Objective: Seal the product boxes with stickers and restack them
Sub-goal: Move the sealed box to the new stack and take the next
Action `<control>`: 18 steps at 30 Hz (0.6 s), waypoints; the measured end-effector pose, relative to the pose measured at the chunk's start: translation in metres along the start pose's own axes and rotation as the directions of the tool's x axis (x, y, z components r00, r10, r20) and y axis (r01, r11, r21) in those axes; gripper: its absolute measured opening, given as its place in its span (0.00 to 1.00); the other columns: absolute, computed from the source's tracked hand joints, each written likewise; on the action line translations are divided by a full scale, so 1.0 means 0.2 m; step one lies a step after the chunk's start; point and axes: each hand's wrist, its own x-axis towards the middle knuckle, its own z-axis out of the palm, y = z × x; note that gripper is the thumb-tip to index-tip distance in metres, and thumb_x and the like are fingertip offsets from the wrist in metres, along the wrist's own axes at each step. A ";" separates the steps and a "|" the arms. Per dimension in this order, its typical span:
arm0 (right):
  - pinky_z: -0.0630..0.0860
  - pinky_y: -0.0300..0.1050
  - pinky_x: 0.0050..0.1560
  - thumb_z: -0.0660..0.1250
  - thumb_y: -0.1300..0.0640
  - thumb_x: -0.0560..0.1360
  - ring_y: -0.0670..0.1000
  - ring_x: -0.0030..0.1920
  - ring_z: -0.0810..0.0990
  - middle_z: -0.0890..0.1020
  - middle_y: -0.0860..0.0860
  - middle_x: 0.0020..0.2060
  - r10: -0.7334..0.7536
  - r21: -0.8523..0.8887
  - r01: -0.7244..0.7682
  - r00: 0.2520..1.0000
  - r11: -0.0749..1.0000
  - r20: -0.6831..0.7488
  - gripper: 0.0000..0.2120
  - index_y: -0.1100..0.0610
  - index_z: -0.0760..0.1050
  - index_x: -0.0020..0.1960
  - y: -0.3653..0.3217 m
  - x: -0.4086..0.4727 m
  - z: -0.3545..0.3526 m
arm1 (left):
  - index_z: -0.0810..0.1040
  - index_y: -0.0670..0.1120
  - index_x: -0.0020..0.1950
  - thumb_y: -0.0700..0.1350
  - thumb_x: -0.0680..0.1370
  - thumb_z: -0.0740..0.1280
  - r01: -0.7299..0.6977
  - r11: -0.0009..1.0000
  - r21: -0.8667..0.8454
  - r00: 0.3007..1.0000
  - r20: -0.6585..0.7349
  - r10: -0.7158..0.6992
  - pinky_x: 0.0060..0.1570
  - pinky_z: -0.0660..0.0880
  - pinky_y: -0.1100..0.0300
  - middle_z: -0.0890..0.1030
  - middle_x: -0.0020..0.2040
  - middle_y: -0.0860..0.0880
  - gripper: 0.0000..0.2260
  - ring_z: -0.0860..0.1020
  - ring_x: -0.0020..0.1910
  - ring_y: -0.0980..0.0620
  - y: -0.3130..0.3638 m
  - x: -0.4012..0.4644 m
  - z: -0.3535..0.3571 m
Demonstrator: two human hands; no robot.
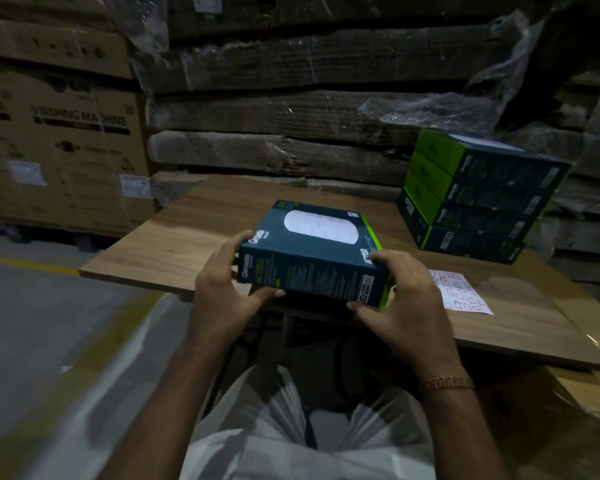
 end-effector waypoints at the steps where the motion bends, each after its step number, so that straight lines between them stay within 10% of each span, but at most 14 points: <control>1: 0.77 0.52 0.64 0.85 0.52 0.63 0.52 0.61 0.78 0.80 0.48 0.61 0.000 0.042 0.001 1.000 0.999 -0.025 0.36 0.53 0.76 0.68 -0.03 0.02 -0.03 | 0.71 0.56 0.80 0.50 0.64 0.88 -0.002 1.000 -0.015 0.999 -0.032 0.002 0.61 0.82 0.48 0.81 0.67 0.53 0.48 0.82 0.62 0.51 0.02 0.02 -0.02; 13: 0.75 0.50 0.59 0.77 0.48 0.76 0.52 0.60 0.75 0.65 0.32 0.58 0.016 0.092 0.008 0.967 0.996 -0.256 0.40 0.47 0.63 0.83 -0.21 0.08 -0.22 | 0.76 0.58 0.78 0.68 0.68 0.80 0.040 0.973 -0.226 0.962 -0.253 -0.099 0.58 0.82 0.48 0.84 0.61 0.53 0.41 0.82 0.59 0.56 0.29 0.14 -0.05; 18: 0.78 0.58 0.57 0.74 0.48 0.78 0.56 0.58 0.75 0.68 0.41 0.62 0.035 0.082 -0.013 0.961 0.997 -0.276 0.40 0.46 0.60 0.85 -0.20 0.10 -0.23 | 0.76 0.59 0.77 0.70 0.69 0.77 0.051 0.963 -0.264 0.963 -0.244 -0.118 0.62 0.81 0.47 0.84 0.61 0.53 0.38 0.82 0.61 0.54 0.33 0.16 -0.02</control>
